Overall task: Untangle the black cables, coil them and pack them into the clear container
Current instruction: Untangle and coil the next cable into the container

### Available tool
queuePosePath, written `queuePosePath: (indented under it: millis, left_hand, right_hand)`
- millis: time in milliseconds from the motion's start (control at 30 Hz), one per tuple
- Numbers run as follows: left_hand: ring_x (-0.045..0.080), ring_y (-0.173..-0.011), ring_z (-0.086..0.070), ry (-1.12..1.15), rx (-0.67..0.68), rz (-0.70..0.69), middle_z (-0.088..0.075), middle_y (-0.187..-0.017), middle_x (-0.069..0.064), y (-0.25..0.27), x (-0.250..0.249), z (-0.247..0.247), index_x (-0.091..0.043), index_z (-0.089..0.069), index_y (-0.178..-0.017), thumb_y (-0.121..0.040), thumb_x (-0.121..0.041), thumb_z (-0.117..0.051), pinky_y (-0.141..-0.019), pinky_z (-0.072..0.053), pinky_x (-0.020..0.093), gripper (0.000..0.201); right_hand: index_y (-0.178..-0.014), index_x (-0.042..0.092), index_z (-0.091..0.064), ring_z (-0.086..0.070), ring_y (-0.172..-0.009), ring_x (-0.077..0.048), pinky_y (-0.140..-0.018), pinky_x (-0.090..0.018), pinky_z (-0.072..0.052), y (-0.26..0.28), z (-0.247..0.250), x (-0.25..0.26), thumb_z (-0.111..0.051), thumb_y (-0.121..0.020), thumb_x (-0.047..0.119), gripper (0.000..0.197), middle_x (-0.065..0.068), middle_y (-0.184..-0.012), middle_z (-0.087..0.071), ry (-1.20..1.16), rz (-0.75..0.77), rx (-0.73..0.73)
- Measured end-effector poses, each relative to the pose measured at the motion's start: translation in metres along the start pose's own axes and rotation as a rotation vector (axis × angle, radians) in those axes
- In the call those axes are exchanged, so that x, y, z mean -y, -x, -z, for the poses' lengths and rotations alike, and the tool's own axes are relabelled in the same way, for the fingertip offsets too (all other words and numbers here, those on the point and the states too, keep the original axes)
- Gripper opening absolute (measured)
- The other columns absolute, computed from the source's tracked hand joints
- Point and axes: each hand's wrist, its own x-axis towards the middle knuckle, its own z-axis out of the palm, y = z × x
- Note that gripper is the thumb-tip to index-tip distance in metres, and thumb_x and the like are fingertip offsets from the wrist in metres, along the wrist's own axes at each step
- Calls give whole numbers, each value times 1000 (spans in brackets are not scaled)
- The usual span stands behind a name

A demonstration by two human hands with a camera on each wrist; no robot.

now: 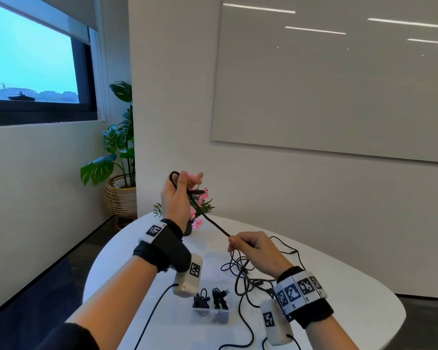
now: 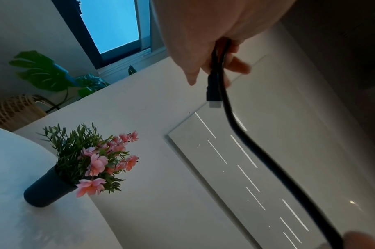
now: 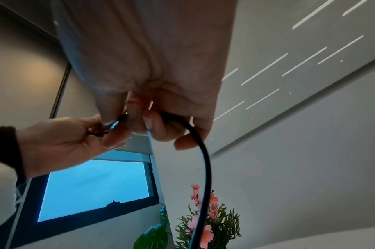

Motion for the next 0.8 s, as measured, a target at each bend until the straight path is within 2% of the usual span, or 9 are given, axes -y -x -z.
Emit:
queuePosePath:
  millis: [100,233,300,400,467,600,667,733,800]
  left_hand:
    - [9,-48,-52,55,19,-26,-41,-50,-10,3,-6,2,-16,-44,-79,-101,-19,-37,-63,-55,31,24]
    - [6,-43,-28,-23,94,-8,-37,-52,-12,10,-1,4,-18,-49,-83,-100,-24,-41,-41,-35,20,20]
    - [6,-47,-34,-232,178,26,-46,-58,-12,11,6,4,-20,-55,-87,-99,-29,-44,-45,-32,21,18]
    - [10,-64,-46,-598,412,53,-55,-77,-6,17,13,2,-22,-60,-93,-99,-33,-40,-62,-38,25,24]
    - [11,-66,-46,-692,584,128,-53,-74,-8,29,11,0,-21,-60,-89,-100,-38,-33,-62,-36,24,33]
    - [-1,-54,-45,-658,854,331,-51,-74,-8,52,13,0,-19,-61,-93,-82,-58,-56,-52,-36,11,41]
    - [4,-75,-55,-660,902,312,-56,-85,-4,56,21,4,-24,-62,-95,-60,-58,-72,-71,-47,19,50]
    - [9,-99,-59,-640,907,313,-62,-99,-3,55,26,7,-25,-62,-103,-57,-52,-77,-87,-47,25,55]
    - [15,-100,-58,-567,897,318,-63,-101,3,55,28,7,-16,-60,-112,-62,-49,-78,-88,-48,31,63]
  right_hand:
    - [-72,25,-71,-48,-63,-22,-66,-30,-39,-3,3,1,-60,-81,53,31,-25,-75,-63,-99,-12,-173]
    - [-72,11,-71,-53,-62,-6,-61,-18,-44,-5,10,6,-75,-76,28,18,-8,-66,-64,-256,-40,-385]
    - [-71,9,-70,-50,-57,-2,-58,-13,-43,-4,11,10,-79,-72,23,17,3,-62,-60,-284,-17,-400]
    - [-73,14,-70,-44,-56,-4,-58,-14,-39,-1,9,13,-79,-73,20,11,0,-62,-51,-243,42,-346]
    - [-77,13,-69,-42,-55,-1,-58,-11,-37,-1,10,14,-75,-77,17,7,2,-63,-48,-231,71,-311]
    - [-83,12,-65,-49,-63,-1,-63,-13,-43,-6,18,11,-71,-80,11,7,3,-72,-58,-321,76,-389]
    - [-83,13,-63,-55,-67,-2,-66,-14,-46,-8,20,6,-73,-78,10,12,2,-76,-61,-335,55,-397]
    - [-80,13,-62,-56,-70,-10,-68,-21,-48,-8,19,4,-75,-76,12,14,-2,-76,-62,-314,53,-370]
    - [-77,12,-63,-54,-70,-16,-68,-27,-48,-9,17,4,-77,-73,12,14,-5,-74,-62,-326,51,-350]
